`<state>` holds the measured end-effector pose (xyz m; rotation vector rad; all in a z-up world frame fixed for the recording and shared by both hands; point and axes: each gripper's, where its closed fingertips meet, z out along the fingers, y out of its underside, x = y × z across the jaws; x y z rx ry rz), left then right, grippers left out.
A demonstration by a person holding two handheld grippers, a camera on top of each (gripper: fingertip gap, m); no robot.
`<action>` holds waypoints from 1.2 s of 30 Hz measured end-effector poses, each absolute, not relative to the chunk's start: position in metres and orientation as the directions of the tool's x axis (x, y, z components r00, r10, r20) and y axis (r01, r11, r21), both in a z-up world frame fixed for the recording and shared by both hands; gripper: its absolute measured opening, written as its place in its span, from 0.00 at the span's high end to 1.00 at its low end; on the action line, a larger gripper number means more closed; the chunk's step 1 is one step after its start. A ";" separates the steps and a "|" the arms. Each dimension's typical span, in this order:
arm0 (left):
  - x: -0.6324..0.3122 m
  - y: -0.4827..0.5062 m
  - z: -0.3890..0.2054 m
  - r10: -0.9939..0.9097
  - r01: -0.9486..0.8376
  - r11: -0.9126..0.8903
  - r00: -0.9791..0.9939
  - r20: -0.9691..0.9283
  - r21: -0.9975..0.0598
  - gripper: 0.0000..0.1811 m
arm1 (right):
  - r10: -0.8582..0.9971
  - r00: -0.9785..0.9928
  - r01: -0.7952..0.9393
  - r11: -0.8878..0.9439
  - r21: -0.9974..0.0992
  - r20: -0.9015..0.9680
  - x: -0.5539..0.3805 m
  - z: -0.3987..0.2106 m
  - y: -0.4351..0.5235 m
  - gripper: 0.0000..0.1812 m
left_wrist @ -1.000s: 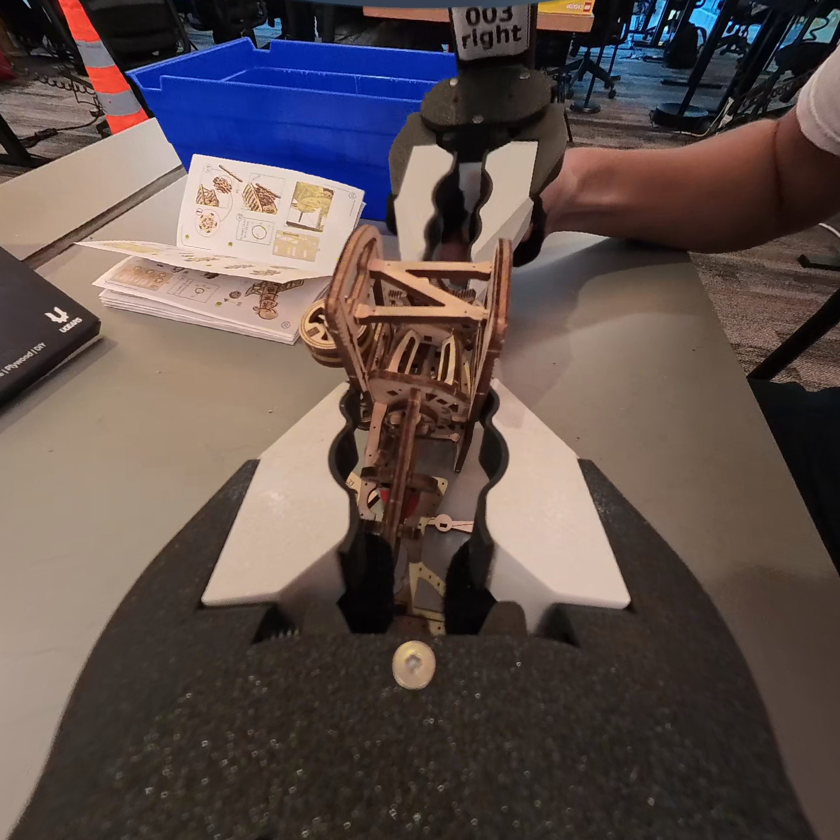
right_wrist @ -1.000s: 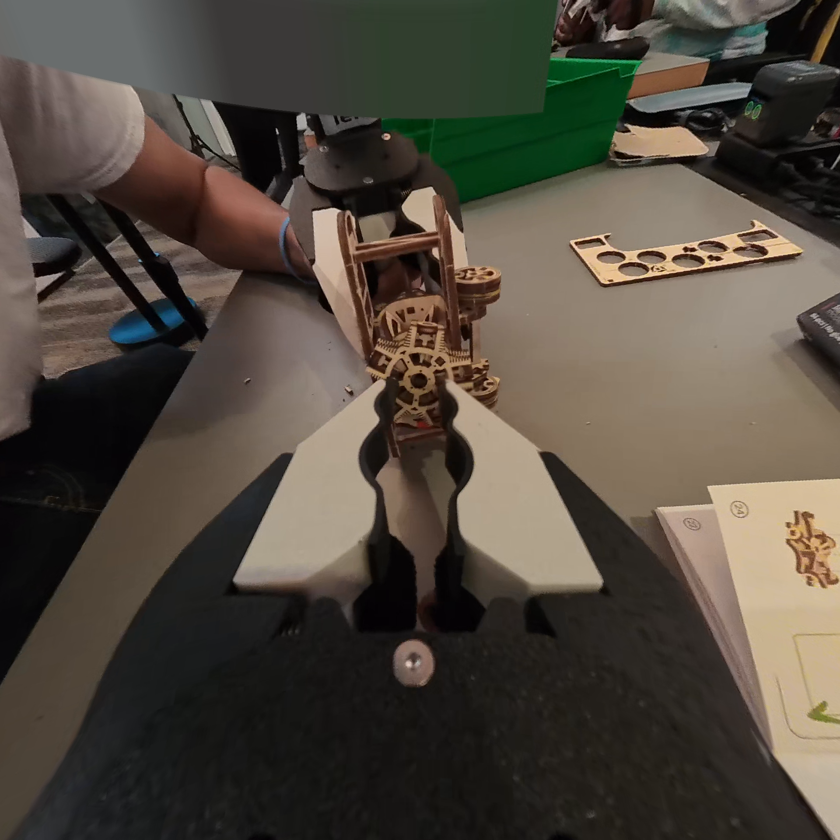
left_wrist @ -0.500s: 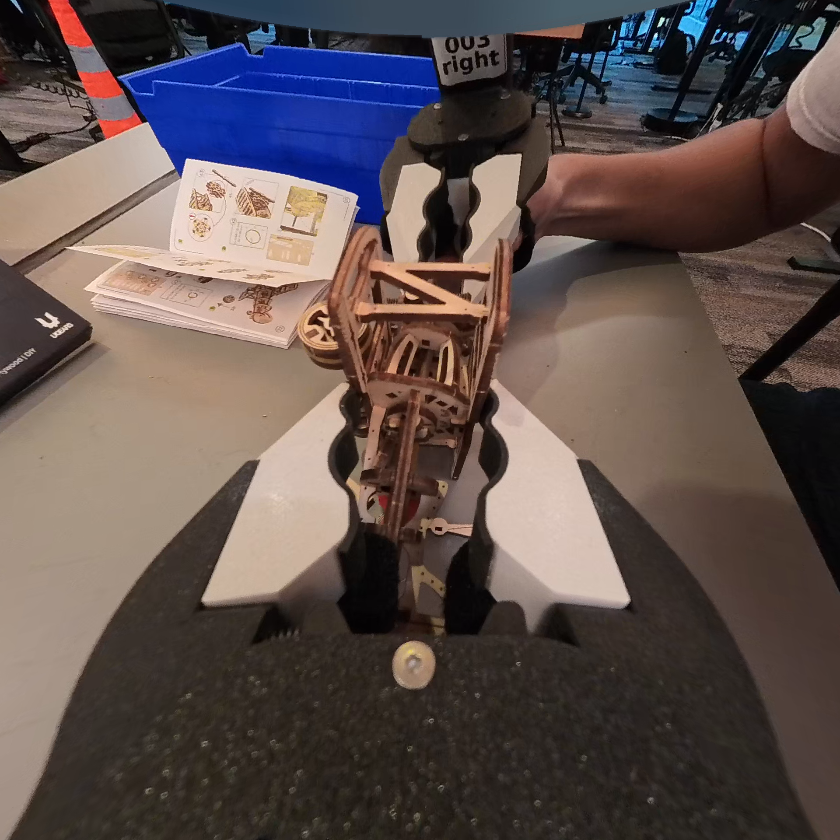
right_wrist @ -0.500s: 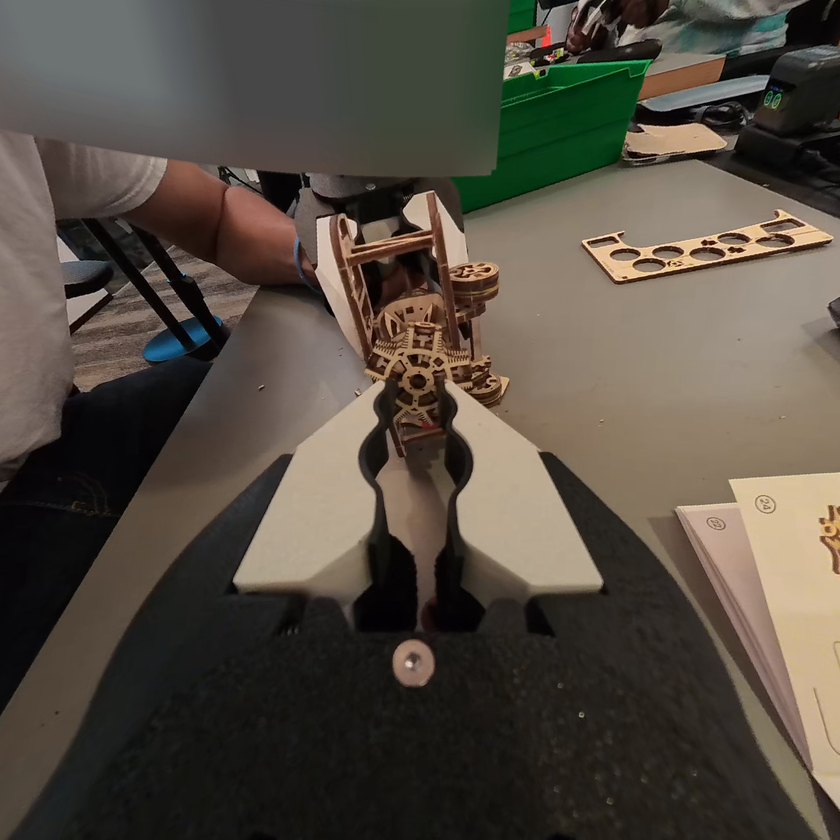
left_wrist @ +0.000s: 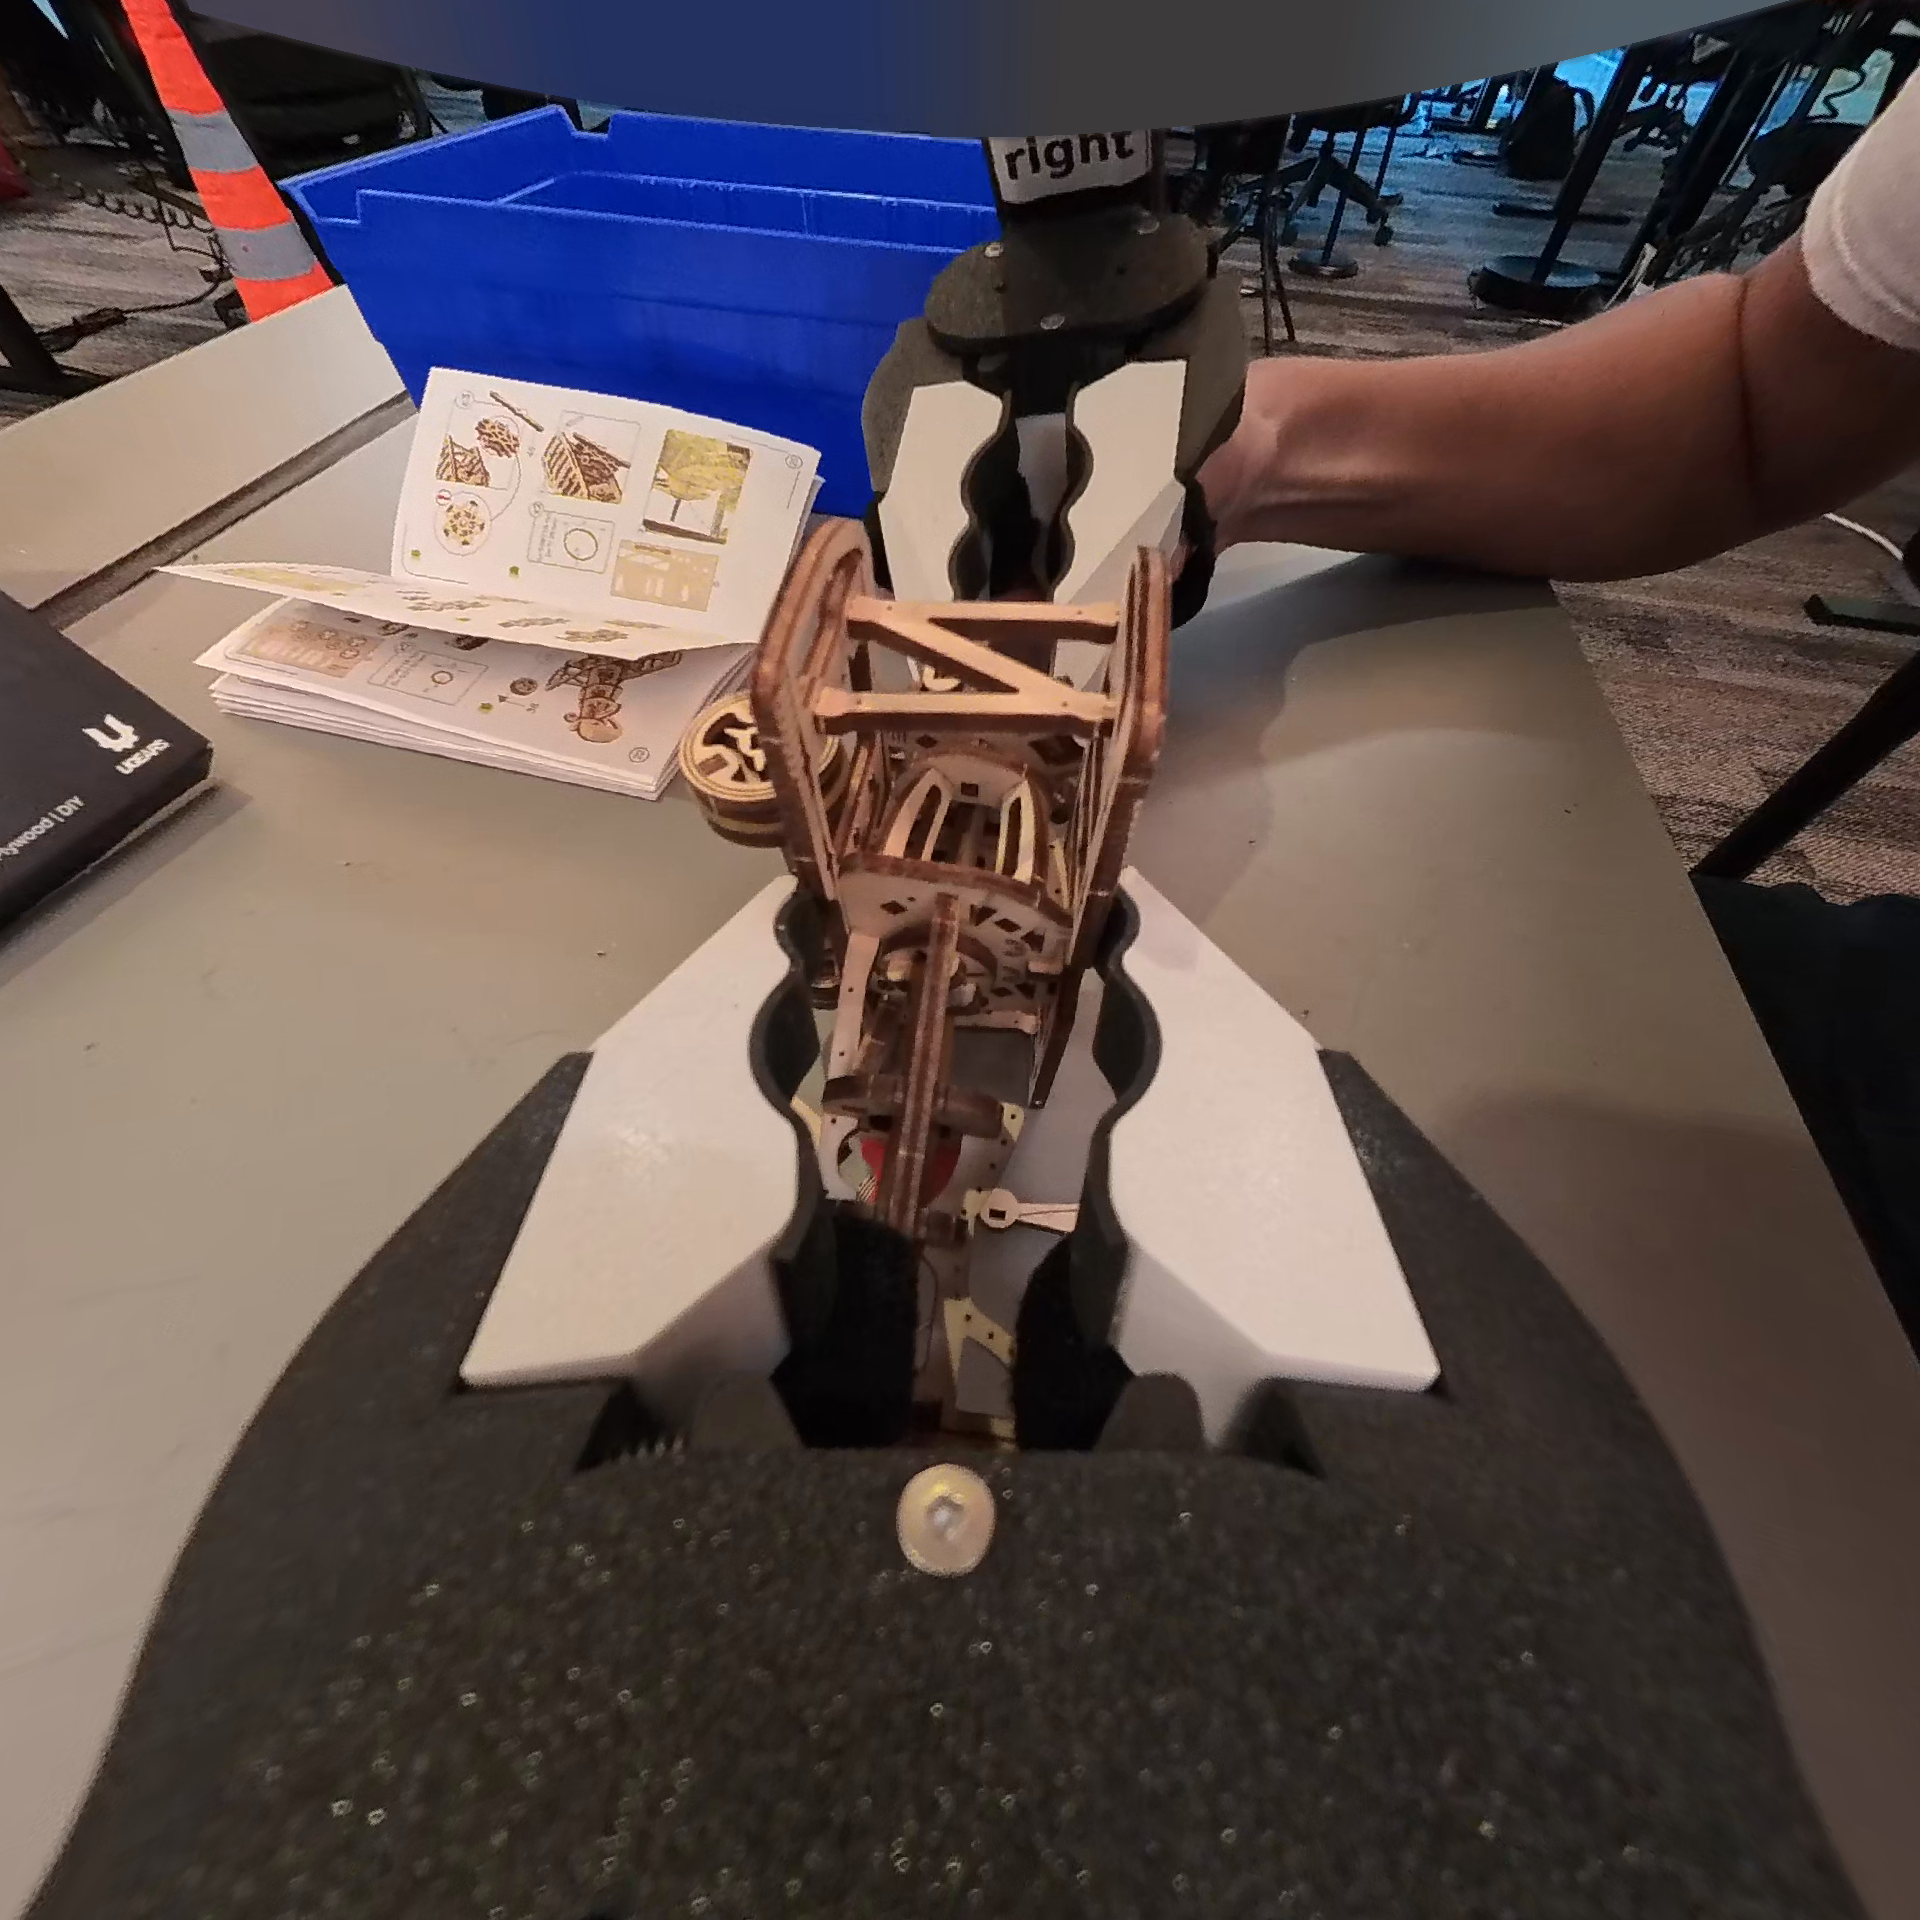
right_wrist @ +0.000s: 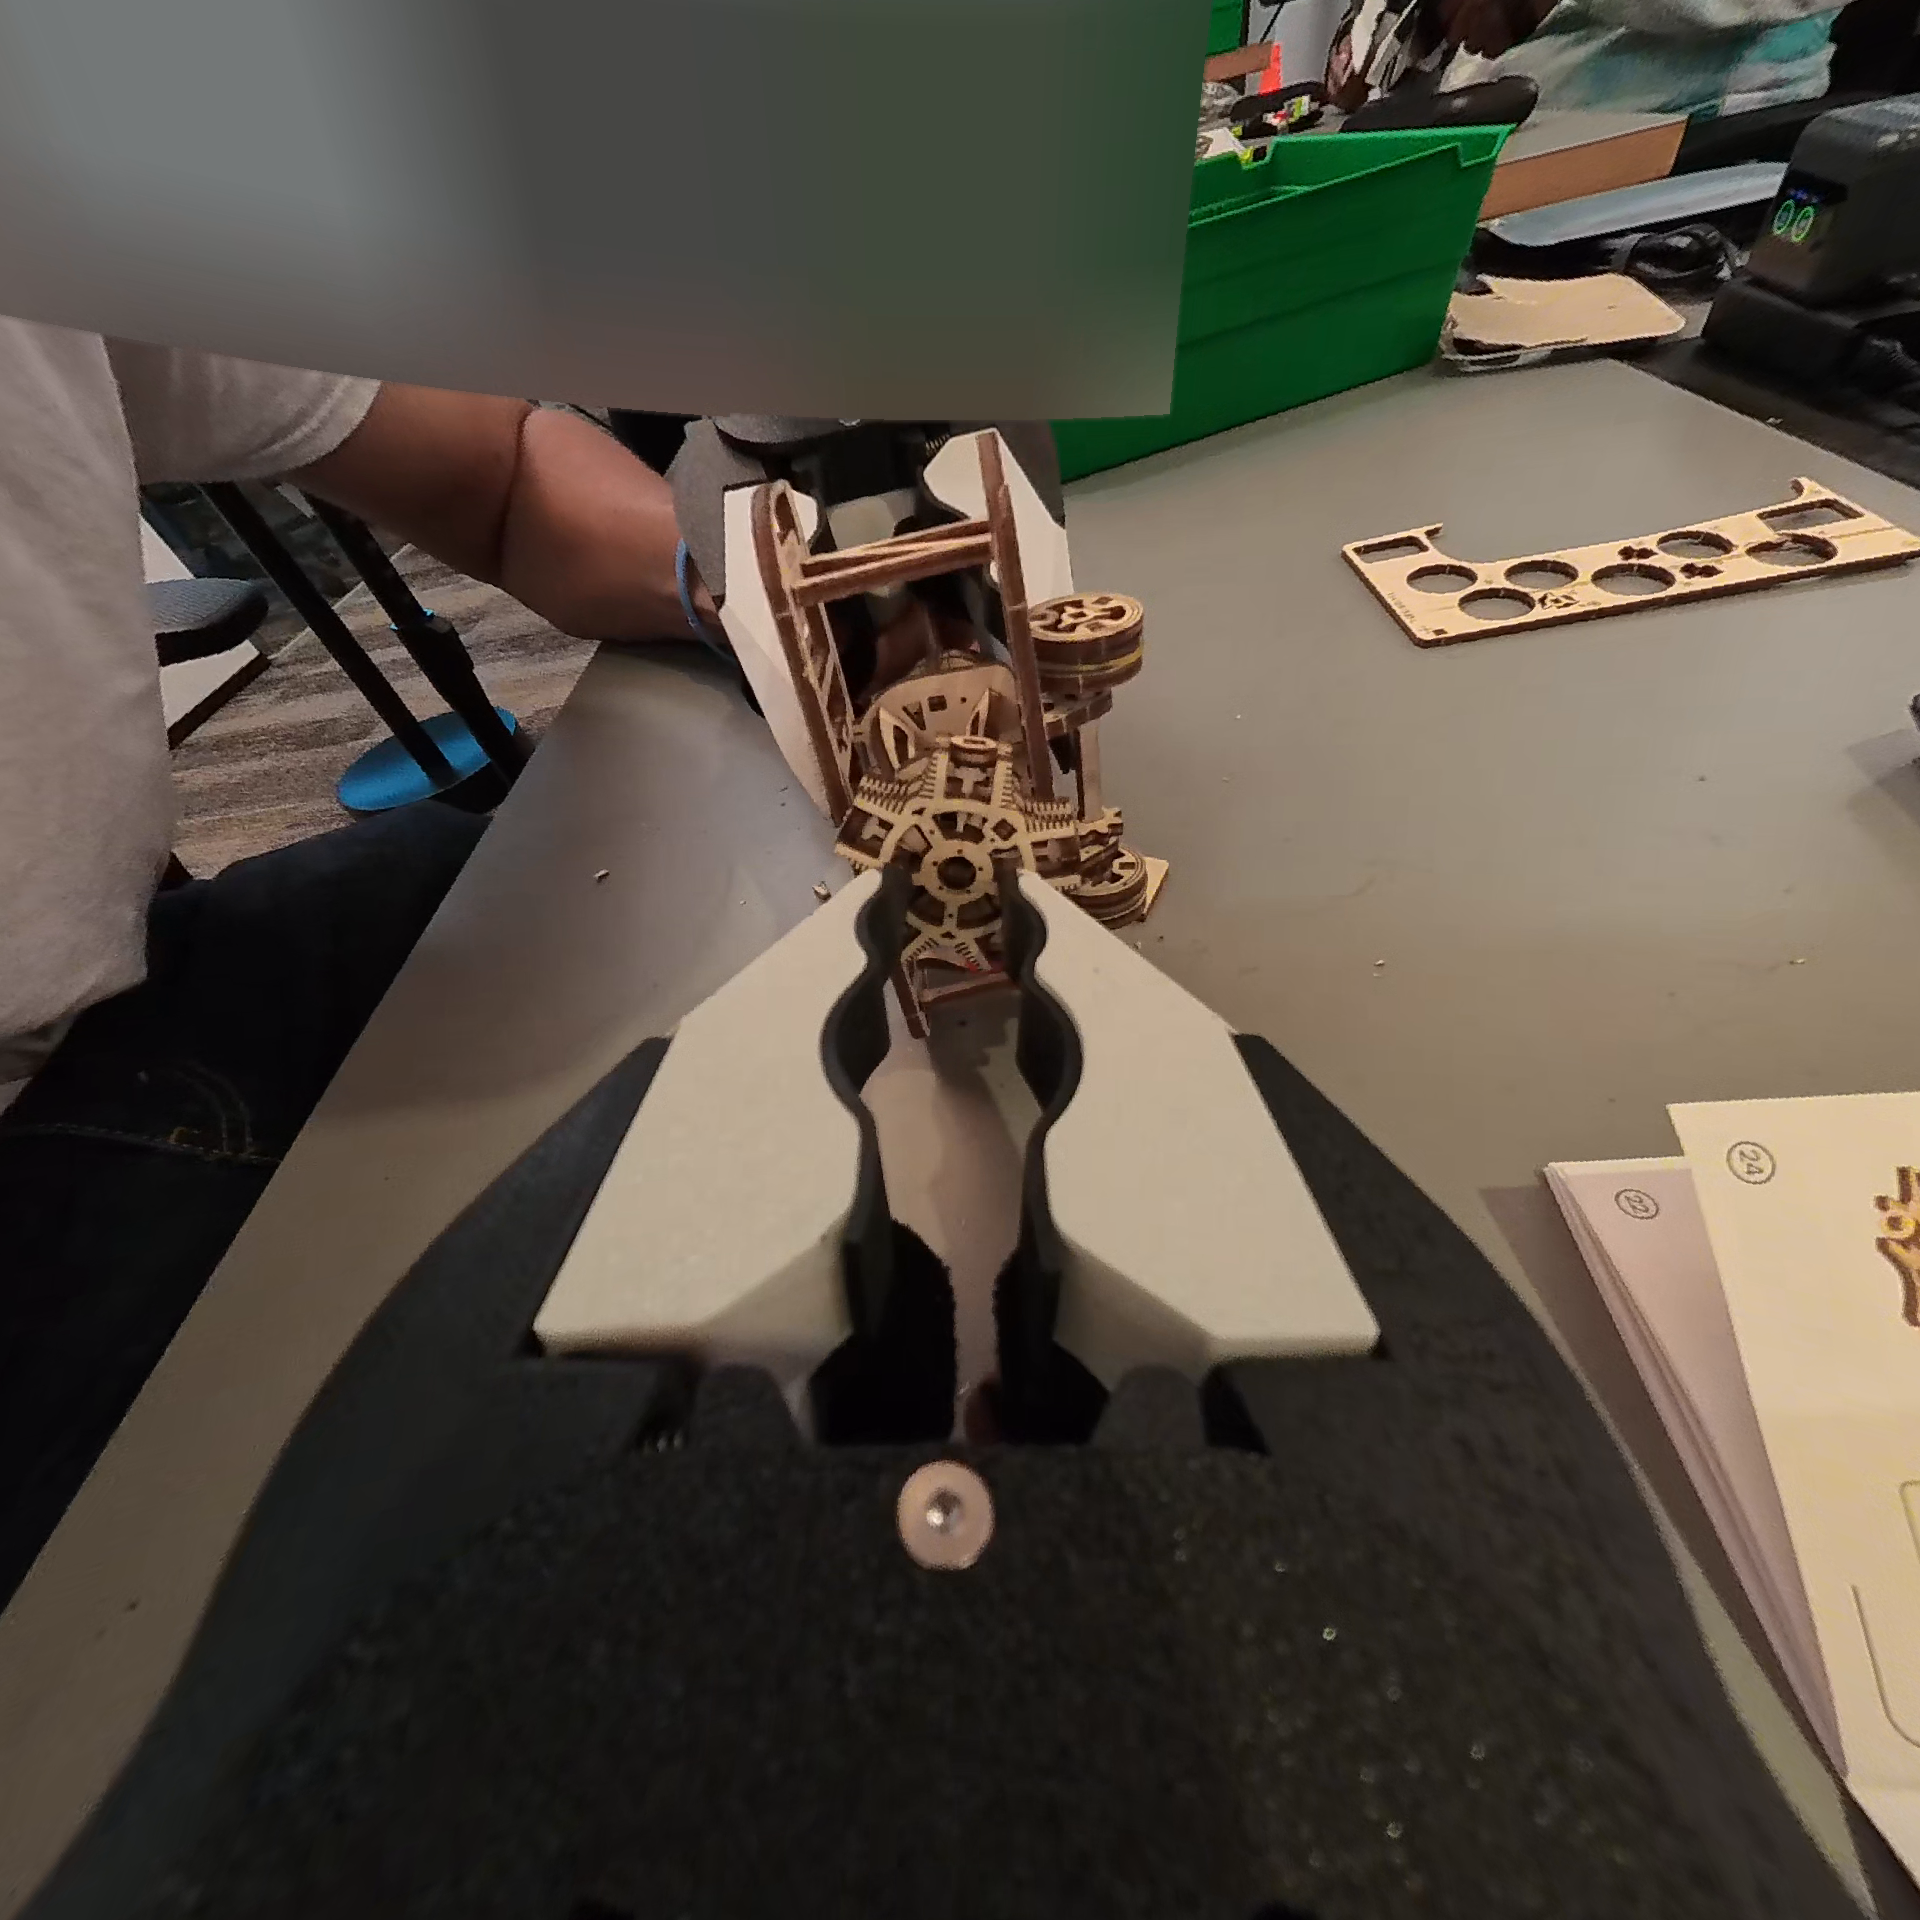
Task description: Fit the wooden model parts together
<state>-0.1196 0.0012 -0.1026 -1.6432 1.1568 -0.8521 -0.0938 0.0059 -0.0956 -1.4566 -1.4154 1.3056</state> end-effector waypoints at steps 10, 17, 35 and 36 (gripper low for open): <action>-0.117 0.000 -0.103 -0.947 -0.315 -0.129 0.320 0.023 -0.940 0.73 | 0.977 -0.145 0.270 -0.112 -0.956 -0.155 -0.091 -0.096 0.006 0.94; -0.117 0.001 -0.104 -0.949 -0.328 -0.137 0.315 0.028 -0.935 0.73 | 0.980 -0.126 0.245 -0.119 -0.962 -0.153 -0.087 -0.092 0.008 0.81; -0.118 0.000 -0.103 -0.950 -0.307 -0.138 0.309 0.038 -0.942 0.73 | 0.988 -0.115 0.248 -0.068 -0.966 -0.099 -0.091 -0.094 0.003 0.93; -0.118 0.000 -0.103 -0.951 -0.306 -0.138 0.306 0.040 -0.942 0.73 | 0.989 -0.114 0.246 -0.063 -0.967 -0.094 -0.091 -0.095 0.003 0.93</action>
